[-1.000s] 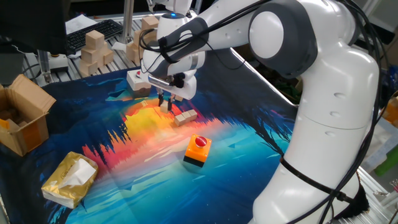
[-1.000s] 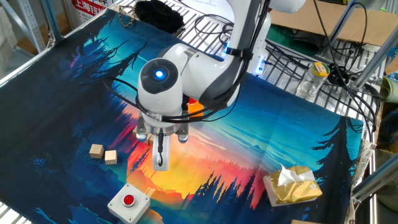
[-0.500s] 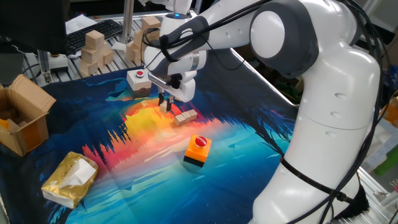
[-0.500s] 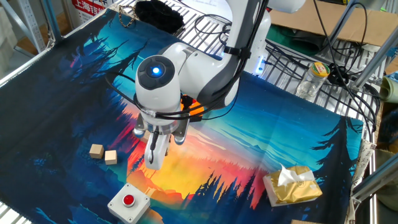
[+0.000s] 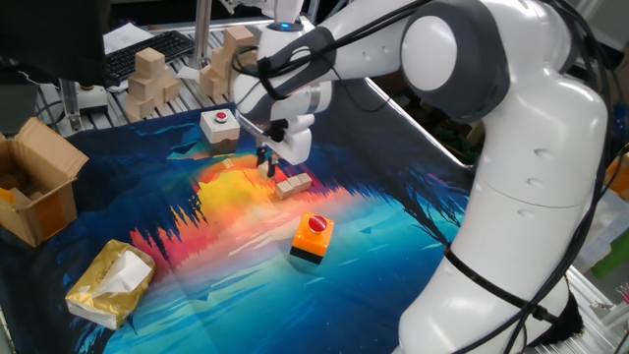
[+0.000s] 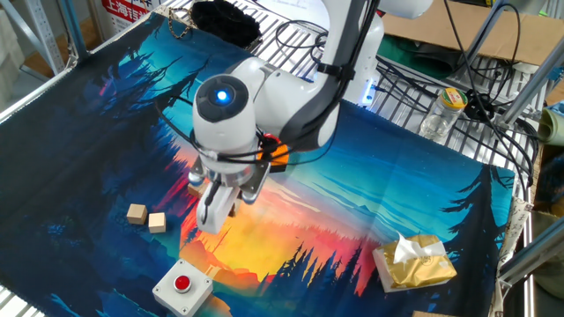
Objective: Stack the blocks into a pyramid shape
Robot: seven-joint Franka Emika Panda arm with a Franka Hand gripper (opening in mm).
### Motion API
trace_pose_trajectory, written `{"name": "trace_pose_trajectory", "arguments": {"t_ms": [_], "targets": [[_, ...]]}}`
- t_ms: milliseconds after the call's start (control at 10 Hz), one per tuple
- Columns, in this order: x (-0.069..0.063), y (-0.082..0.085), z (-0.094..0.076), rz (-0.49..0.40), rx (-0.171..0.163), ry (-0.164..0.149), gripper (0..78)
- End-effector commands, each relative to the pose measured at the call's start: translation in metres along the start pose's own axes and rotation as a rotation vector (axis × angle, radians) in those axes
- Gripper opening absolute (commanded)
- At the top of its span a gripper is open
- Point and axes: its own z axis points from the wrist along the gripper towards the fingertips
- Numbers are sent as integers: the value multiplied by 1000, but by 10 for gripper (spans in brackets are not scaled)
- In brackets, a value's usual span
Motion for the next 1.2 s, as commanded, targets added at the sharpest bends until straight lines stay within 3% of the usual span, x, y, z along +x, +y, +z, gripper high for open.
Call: {"name": "trace_pose_trajectory", "arguments": {"t_ms": [100, 300, 500, 800, 1200], "targets": [[-35, -25, -1, -27, 0, -17, 11], [-45, -36, 2, -23, 2, -44, 11], [-55, -47, 2, -32, -4, -37, 11], [-63, -48, 4, 30, -8, -47, 11], [-73, -52, 10, 119, -40, -58, 11]]}}
